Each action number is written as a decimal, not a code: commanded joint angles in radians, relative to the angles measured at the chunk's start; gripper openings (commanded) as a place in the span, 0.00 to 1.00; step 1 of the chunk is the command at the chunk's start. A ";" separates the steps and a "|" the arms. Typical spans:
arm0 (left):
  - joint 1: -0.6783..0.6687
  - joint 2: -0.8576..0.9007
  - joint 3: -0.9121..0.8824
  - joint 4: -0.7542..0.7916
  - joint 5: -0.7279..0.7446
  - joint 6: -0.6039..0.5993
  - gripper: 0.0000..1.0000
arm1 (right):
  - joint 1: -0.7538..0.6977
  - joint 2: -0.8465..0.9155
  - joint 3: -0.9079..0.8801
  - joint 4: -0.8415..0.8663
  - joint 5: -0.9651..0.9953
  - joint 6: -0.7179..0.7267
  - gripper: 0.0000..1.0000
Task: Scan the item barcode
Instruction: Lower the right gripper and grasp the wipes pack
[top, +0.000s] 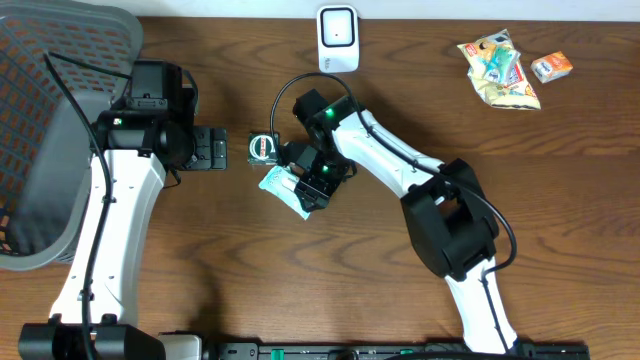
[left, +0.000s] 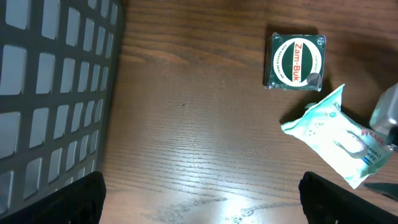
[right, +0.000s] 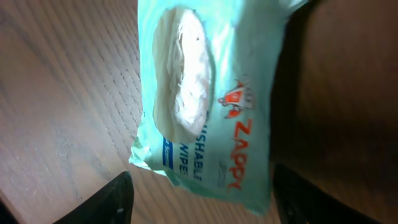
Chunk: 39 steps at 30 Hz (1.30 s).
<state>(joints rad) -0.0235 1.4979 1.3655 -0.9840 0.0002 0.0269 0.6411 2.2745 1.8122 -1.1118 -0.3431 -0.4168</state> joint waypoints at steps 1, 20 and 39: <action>0.000 0.006 -0.007 -0.001 -0.009 0.006 0.98 | 0.007 -0.098 0.007 0.042 0.042 0.016 0.64; 0.000 0.006 -0.007 -0.001 -0.009 0.006 0.98 | 0.046 -0.106 -0.027 0.299 0.129 0.156 0.65; 0.000 0.006 -0.007 -0.001 -0.009 0.006 0.98 | 0.053 -0.081 -0.123 0.367 0.243 0.155 0.56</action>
<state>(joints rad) -0.0235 1.4979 1.3655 -0.9840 0.0002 0.0269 0.6914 2.1853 1.6981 -0.7456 -0.1146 -0.2714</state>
